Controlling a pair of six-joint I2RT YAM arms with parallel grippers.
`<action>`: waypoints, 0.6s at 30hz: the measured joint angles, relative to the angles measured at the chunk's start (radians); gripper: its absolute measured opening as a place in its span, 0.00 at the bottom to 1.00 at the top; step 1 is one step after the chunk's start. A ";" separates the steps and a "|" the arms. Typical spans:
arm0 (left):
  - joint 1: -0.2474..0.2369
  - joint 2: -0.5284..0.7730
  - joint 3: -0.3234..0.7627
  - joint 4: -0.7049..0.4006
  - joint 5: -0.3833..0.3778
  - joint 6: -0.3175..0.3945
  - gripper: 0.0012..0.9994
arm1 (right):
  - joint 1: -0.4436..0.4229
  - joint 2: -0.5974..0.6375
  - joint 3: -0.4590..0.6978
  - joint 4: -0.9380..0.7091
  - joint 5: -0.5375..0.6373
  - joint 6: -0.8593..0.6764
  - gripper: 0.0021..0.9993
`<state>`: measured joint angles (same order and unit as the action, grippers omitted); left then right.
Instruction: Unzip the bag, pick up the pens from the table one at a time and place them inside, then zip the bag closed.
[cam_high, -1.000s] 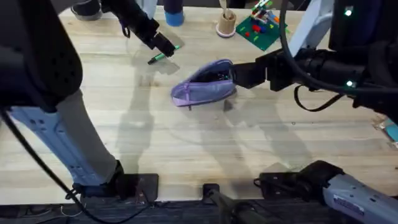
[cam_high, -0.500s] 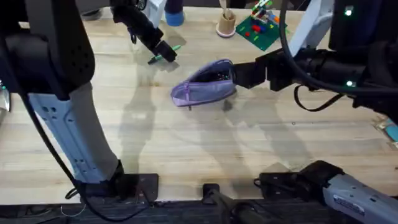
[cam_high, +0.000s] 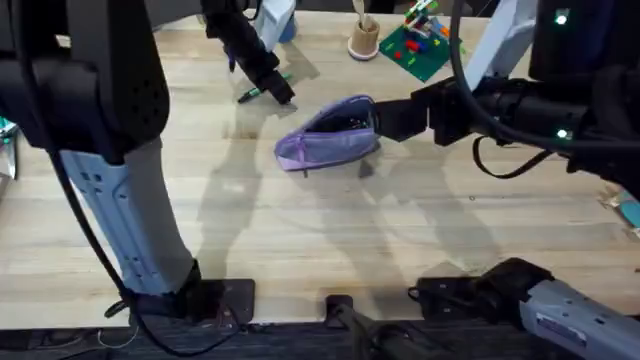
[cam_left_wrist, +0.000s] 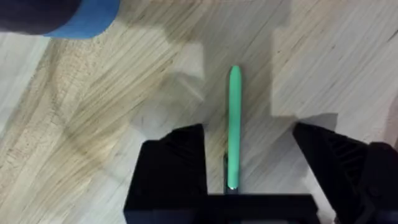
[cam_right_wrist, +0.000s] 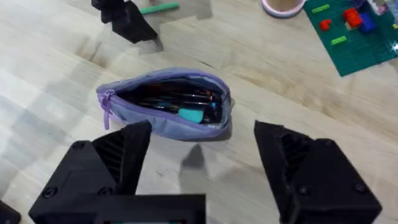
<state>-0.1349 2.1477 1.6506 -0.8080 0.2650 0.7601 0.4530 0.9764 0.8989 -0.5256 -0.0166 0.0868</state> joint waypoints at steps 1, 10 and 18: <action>0.001 0.003 0.002 -0.003 0.001 0.000 0.88 | 0.000 0.000 0.000 0.002 0.000 0.000 1.00; 0.003 0.021 0.032 -0.033 0.006 -0.003 0.63 | 0.000 0.000 0.000 0.024 0.000 0.000 1.00; 0.002 0.021 0.032 -0.058 0.033 -0.008 0.11 | 0.000 0.000 0.000 0.024 0.000 0.000 1.00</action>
<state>-0.1333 2.1685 1.6821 -0.8657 0.2981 0.7525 0.4530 0.9764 0.8989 -0.5014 -0.0163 0.0868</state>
